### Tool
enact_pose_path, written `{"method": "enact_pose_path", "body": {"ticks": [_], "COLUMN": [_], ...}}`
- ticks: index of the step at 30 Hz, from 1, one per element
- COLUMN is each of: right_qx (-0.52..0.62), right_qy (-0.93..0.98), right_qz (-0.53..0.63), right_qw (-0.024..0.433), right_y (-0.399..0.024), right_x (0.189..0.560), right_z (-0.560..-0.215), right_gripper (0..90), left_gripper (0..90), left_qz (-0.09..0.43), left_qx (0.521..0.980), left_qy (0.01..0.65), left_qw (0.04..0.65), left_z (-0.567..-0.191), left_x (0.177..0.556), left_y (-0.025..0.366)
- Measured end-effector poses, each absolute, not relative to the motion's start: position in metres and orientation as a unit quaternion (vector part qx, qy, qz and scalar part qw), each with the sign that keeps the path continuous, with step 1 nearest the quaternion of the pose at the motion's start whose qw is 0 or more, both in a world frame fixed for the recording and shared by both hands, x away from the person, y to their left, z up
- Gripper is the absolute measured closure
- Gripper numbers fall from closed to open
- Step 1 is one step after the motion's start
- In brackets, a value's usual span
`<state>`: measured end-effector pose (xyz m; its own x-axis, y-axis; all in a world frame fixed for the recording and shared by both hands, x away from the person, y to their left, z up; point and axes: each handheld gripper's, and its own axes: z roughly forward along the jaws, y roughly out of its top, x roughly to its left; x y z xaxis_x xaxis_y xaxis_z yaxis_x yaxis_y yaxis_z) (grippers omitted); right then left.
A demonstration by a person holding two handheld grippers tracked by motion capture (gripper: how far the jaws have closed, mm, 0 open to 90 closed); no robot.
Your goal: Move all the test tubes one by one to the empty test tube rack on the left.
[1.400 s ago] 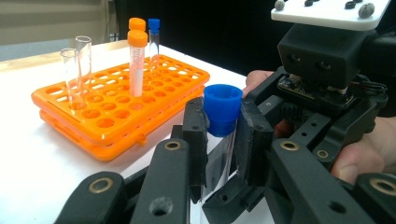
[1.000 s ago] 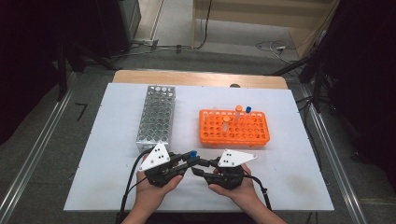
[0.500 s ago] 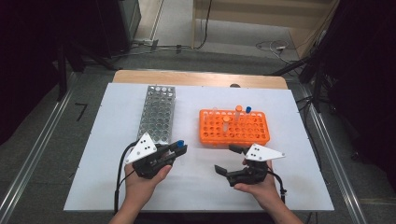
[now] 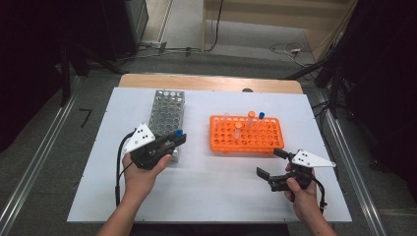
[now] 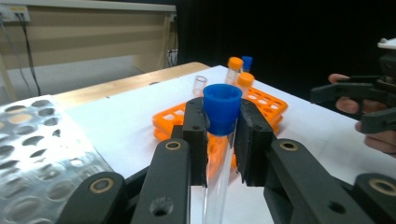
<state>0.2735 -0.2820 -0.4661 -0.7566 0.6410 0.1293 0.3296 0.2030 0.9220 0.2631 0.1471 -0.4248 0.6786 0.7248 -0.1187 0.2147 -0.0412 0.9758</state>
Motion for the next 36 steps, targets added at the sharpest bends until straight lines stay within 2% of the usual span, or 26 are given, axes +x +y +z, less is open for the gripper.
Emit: {"method": "enact_pose_path", "body": {"ticks": [8,15,36], "right_qx": [0.339,0.359,0.352], "right_qy": [0.754,0.746,0.756], "right_qz": [0.541,0.539,0.529], "right_qw": [0.154,0.157,0.158], "right_y": [-0.311,-0.325,-0.321], "right_x": [0.273,0.277,0.281], "right_z": [-0.47,-0.473,-0.478], "right_gripper": [0.0,0.0,0.0], "left_gripper": [76.9,76.9,77.0], "left_qz": [0.225,0.242,0.27], "left_qx": [0.672,0.675,0.653], "left_qy": [0.354,0.355,0.402], "left_qw": [0.611,0.6,0.583], "left_z": [-0.416,-0.408,-0.4], "left_x": [0.287,0.307,0.38], "left_y": [0.153,0.151,0.166]}}
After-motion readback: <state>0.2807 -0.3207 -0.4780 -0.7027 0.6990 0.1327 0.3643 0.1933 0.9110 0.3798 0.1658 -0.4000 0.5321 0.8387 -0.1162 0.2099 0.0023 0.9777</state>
